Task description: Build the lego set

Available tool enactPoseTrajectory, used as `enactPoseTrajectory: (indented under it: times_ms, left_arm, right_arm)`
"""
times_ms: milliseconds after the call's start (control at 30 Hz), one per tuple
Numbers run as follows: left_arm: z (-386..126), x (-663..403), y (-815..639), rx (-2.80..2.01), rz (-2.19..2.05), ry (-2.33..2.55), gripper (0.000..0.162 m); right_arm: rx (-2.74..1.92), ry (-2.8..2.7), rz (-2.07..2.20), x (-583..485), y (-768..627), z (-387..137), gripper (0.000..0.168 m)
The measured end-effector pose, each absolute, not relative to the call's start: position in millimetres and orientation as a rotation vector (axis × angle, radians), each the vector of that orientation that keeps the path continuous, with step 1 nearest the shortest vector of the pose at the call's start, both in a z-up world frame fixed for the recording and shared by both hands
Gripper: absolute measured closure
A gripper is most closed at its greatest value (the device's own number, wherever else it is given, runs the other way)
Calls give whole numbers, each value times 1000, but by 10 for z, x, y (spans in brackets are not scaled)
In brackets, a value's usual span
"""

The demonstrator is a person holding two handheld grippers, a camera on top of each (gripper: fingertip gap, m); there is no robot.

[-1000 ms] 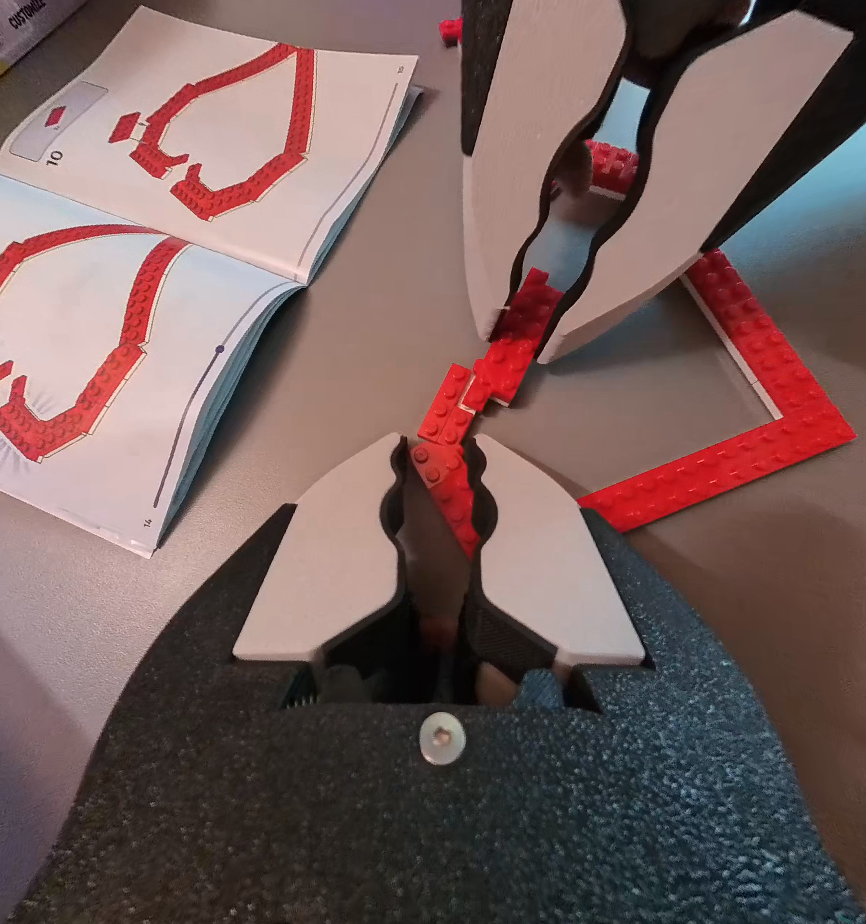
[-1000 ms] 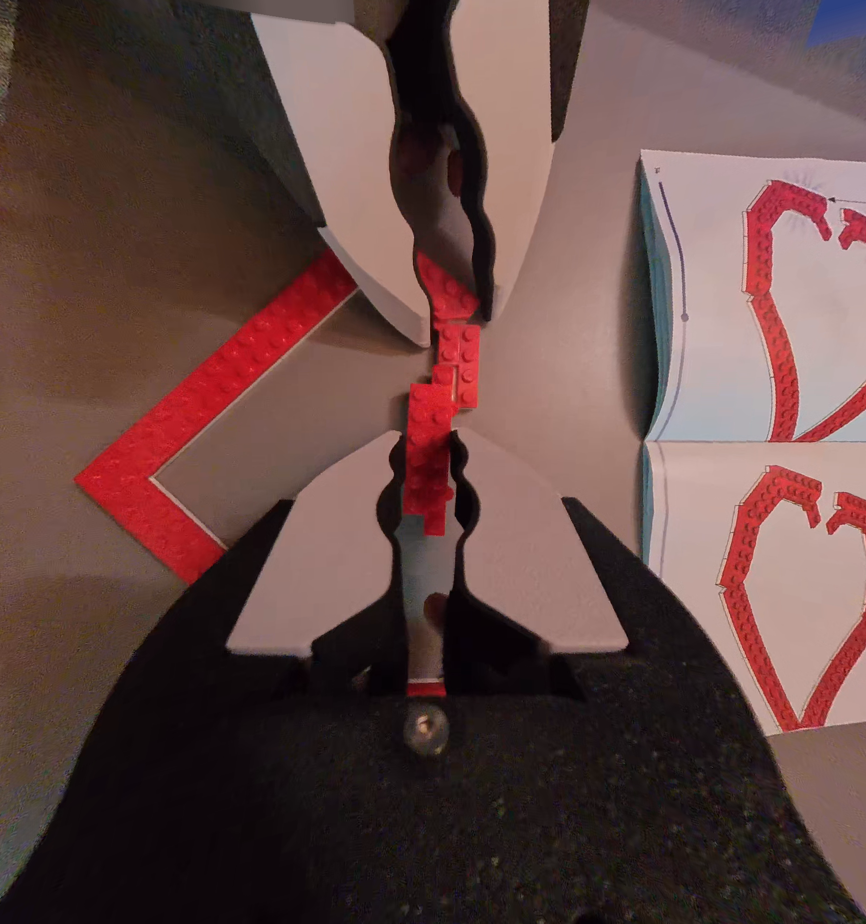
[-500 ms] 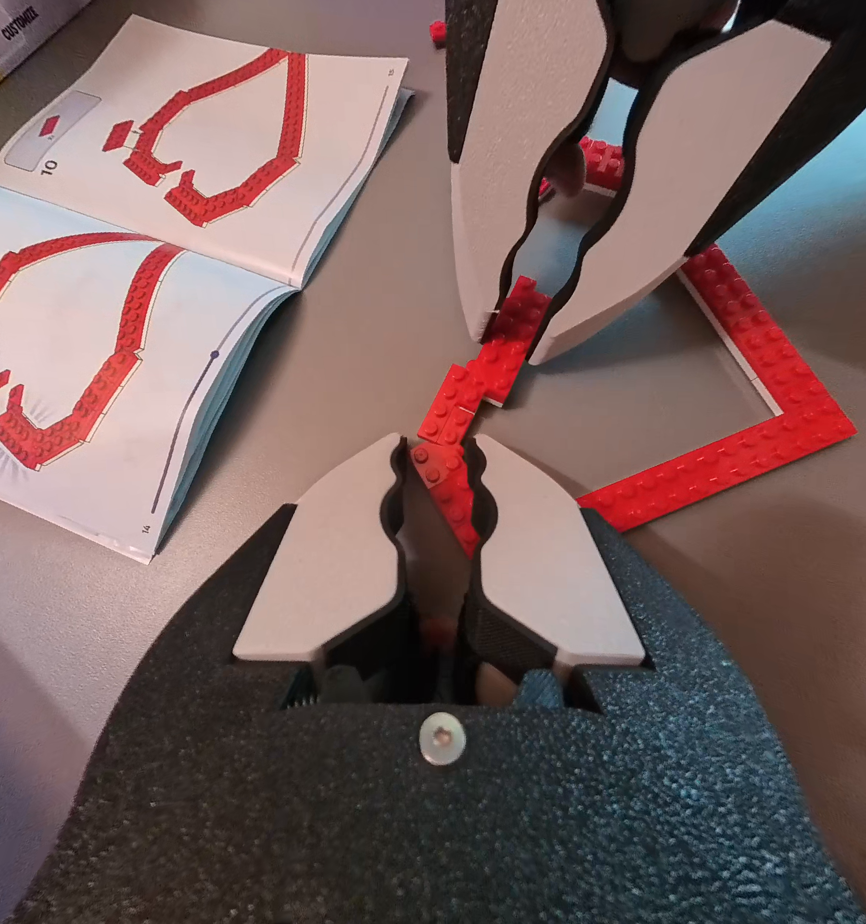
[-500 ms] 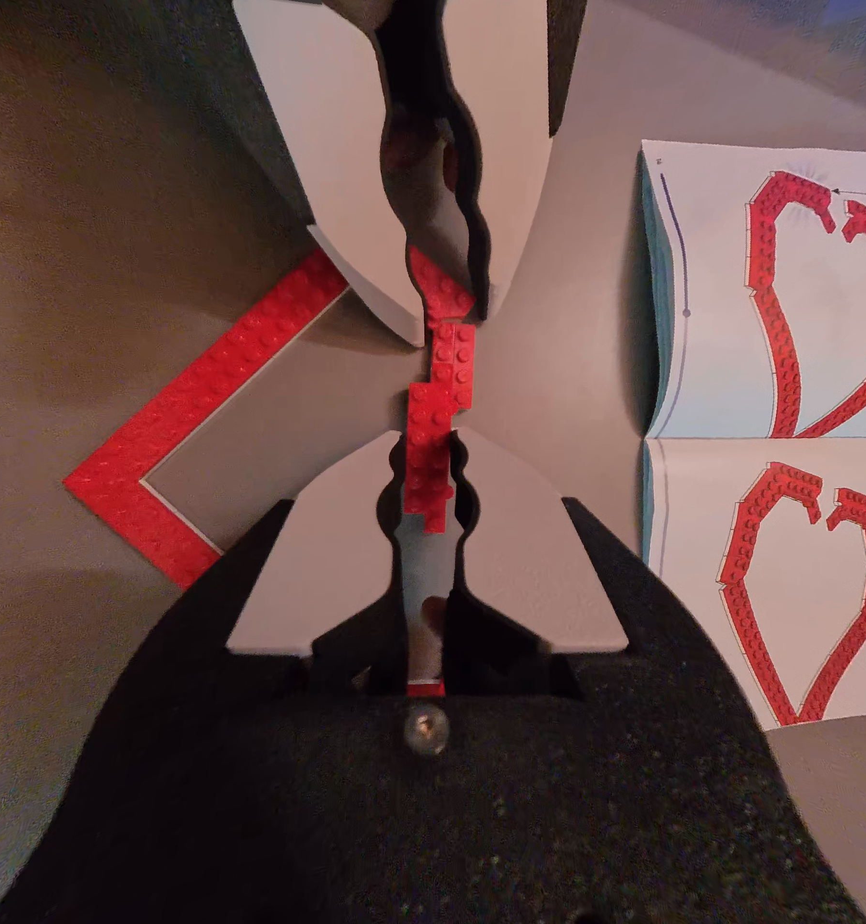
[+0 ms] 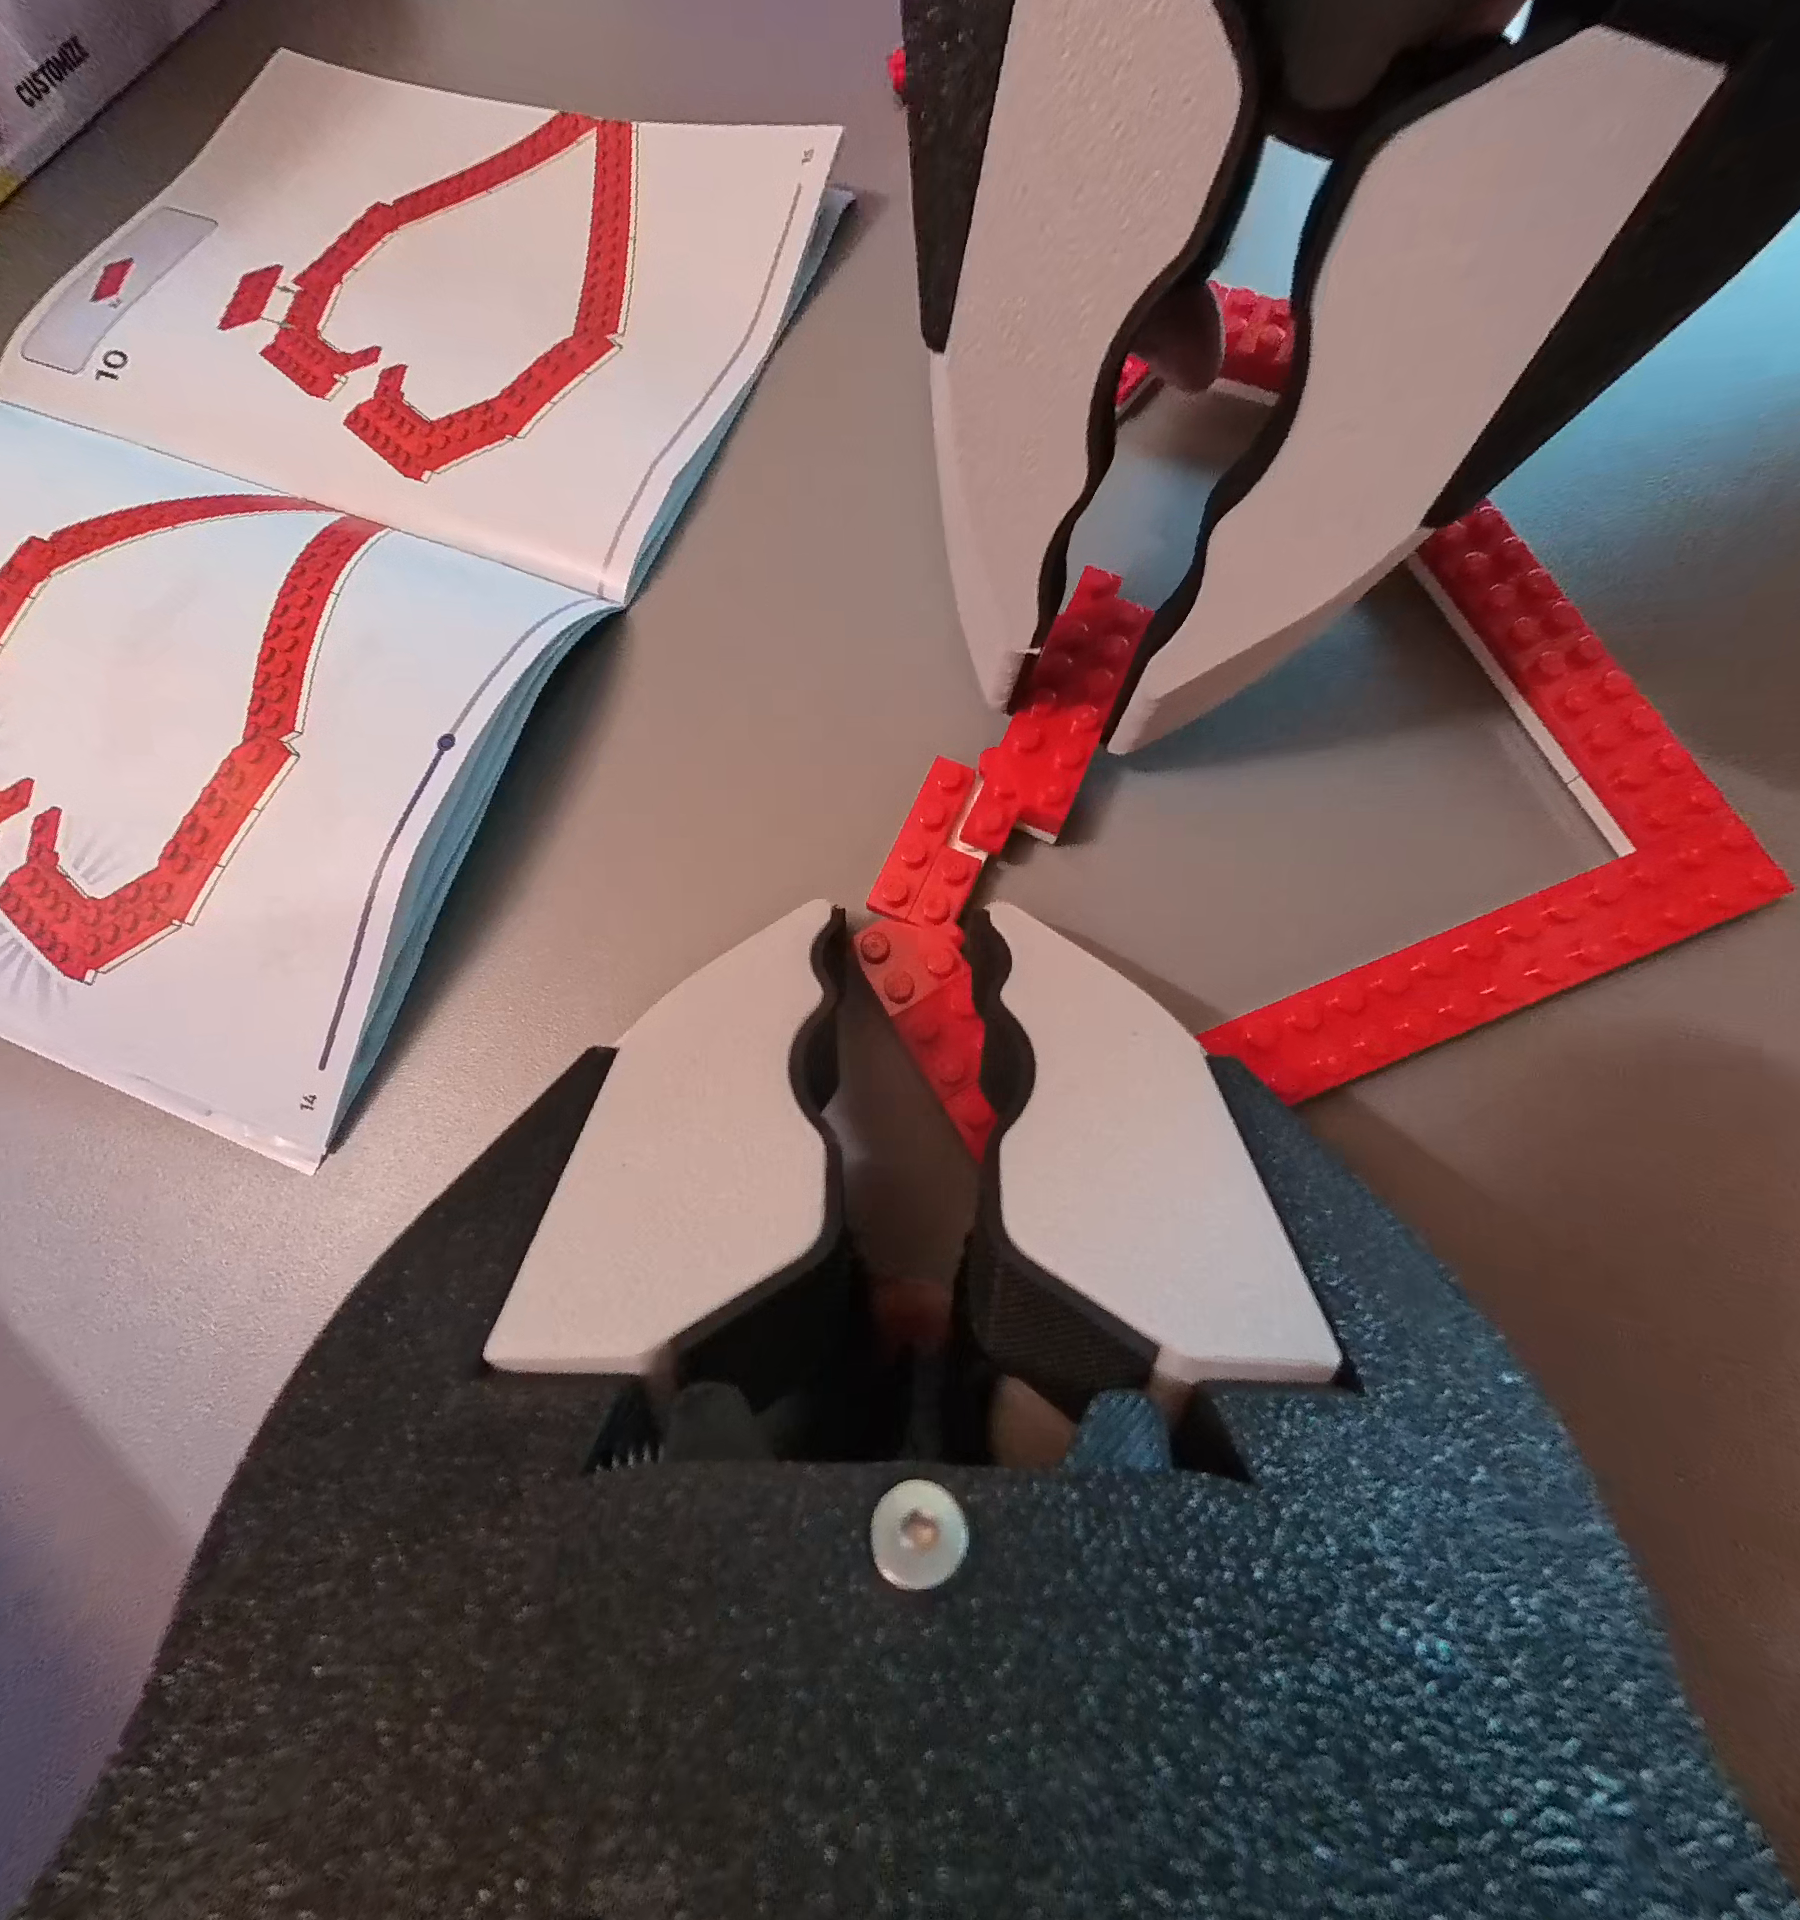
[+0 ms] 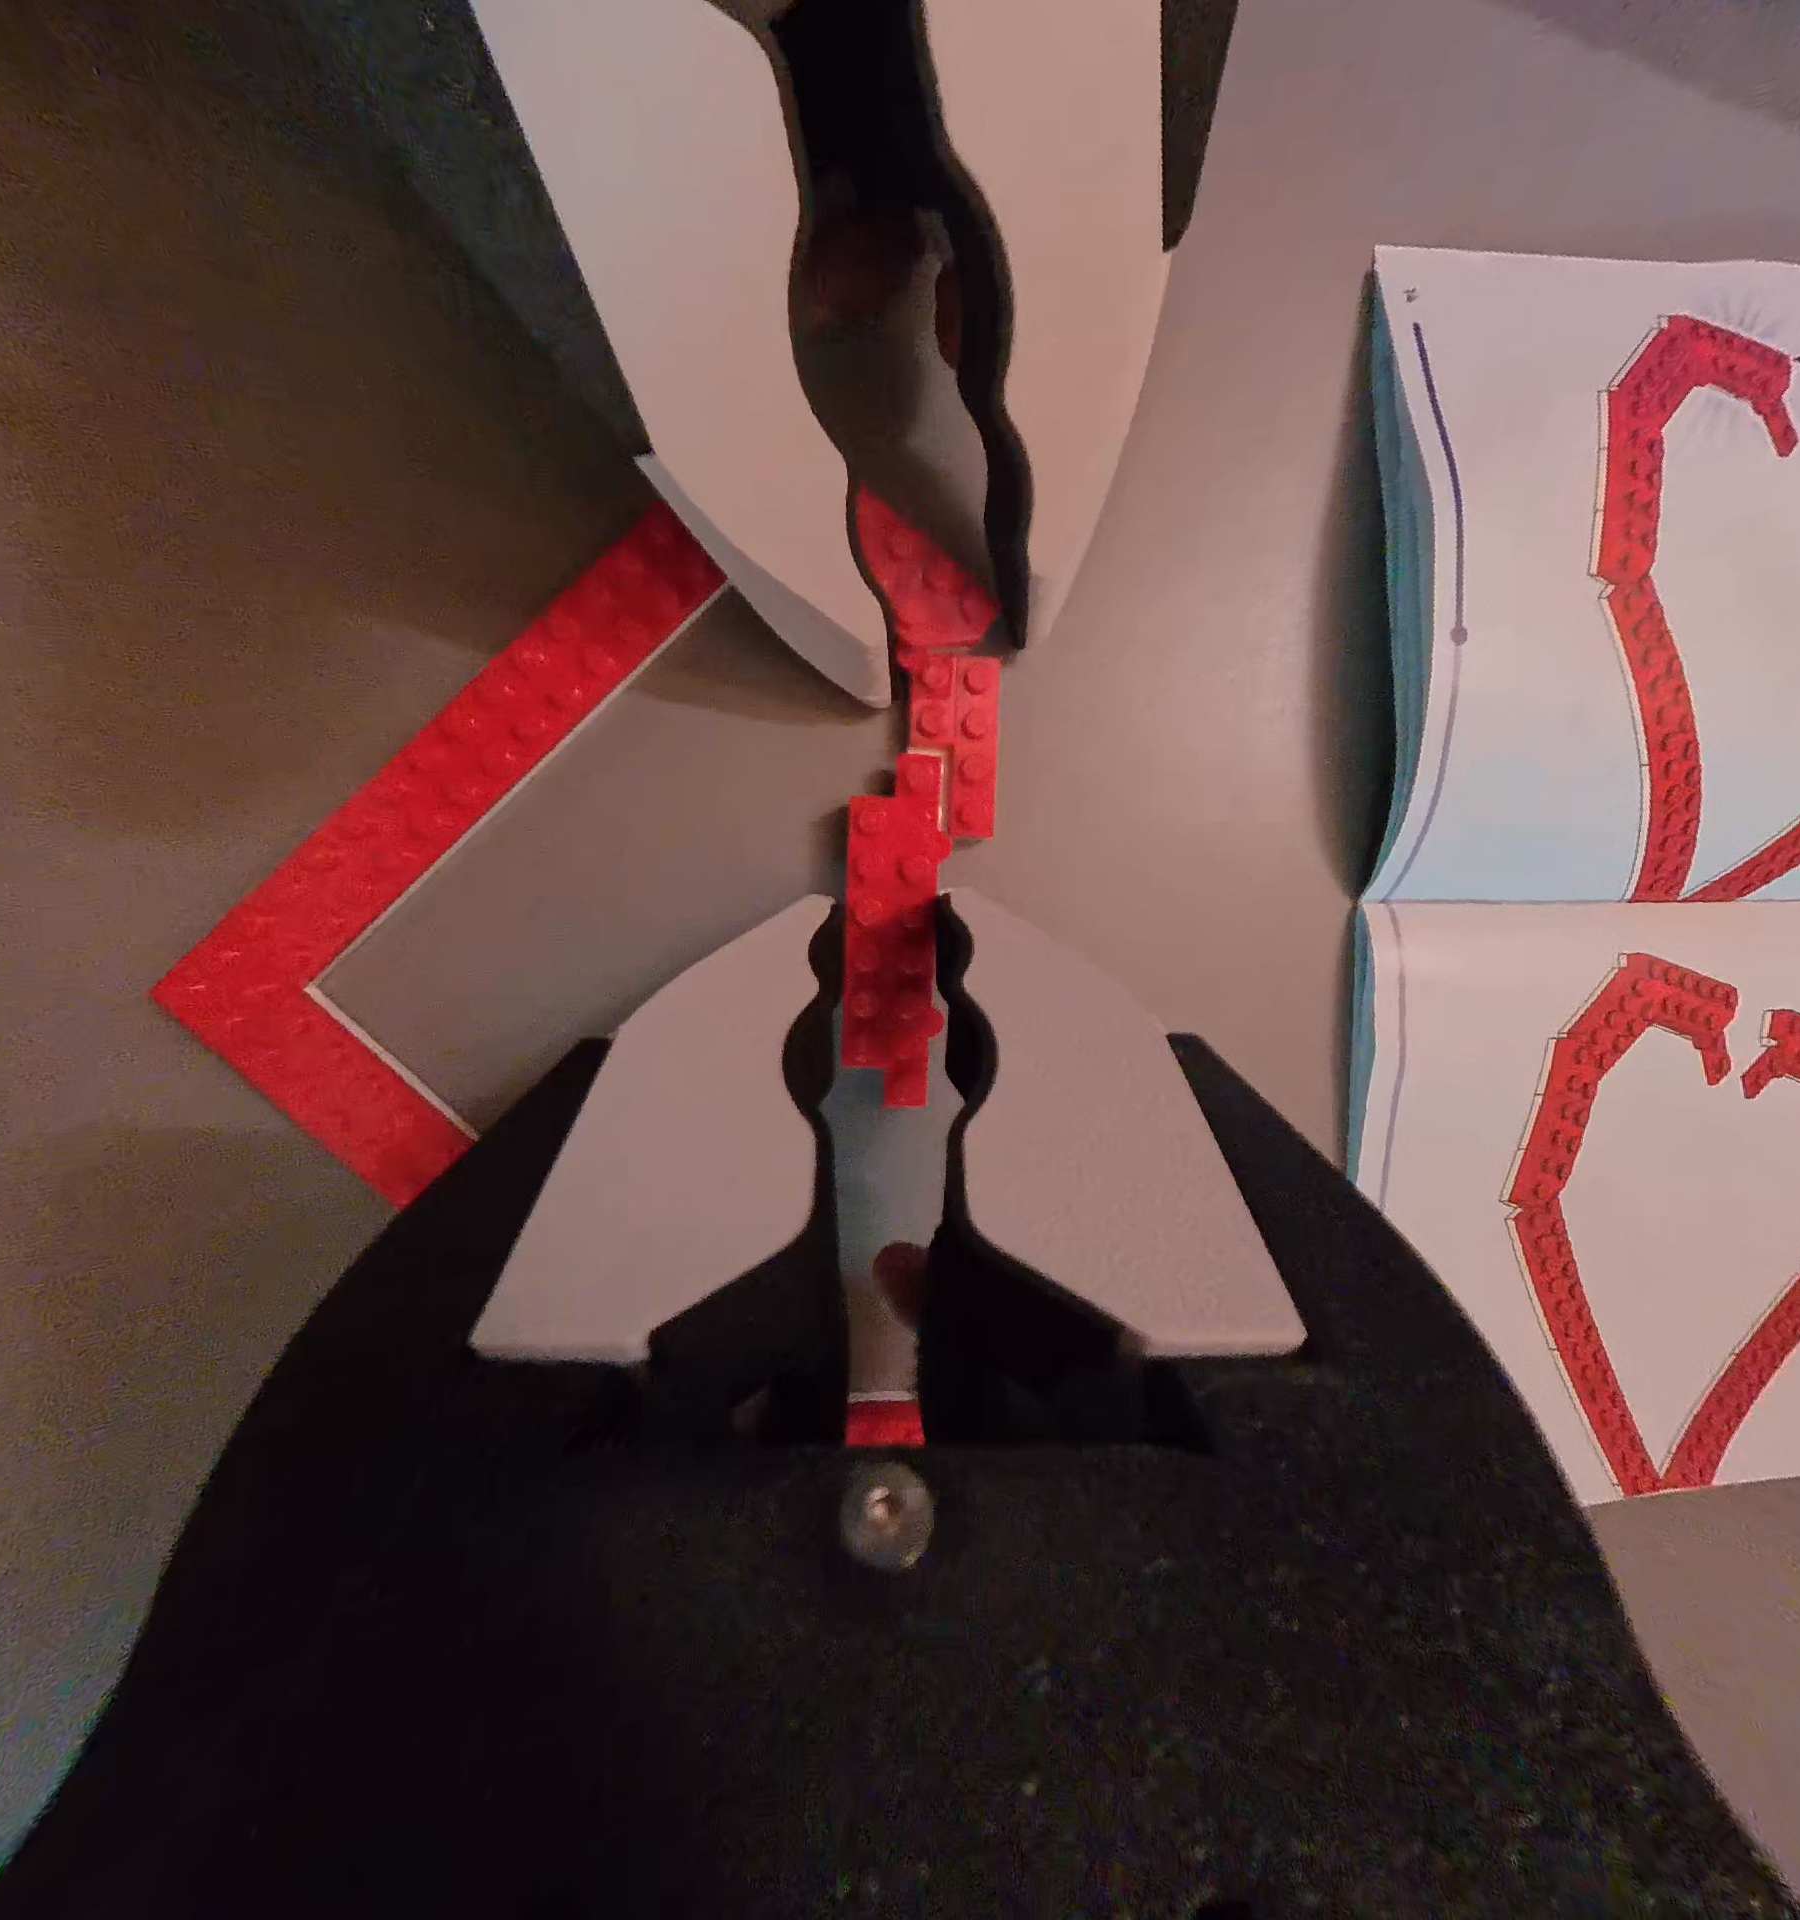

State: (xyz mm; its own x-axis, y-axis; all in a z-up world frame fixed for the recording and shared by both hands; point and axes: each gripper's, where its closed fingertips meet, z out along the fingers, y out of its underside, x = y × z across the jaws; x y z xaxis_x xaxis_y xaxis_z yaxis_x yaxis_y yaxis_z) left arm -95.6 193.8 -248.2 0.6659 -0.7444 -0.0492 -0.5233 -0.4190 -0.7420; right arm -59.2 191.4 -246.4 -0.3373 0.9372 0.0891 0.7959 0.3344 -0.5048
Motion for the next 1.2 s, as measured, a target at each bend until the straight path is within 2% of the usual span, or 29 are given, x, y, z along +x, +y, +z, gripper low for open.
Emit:
enactPoseTrajectory:
  times_ms: [967, 1200]
  left_arm:
    - [-2488, -941, 1931, -2126, -425, 997, 138]
    - [-2422, -1042, 1954, -2093, -357, 979, 120]
  right_arm:
    - [-1605, -2222, 546, -546, 1915, -2469, 152]
    - [-1535, -1995, 711, -507, 1940, -2210, 152]
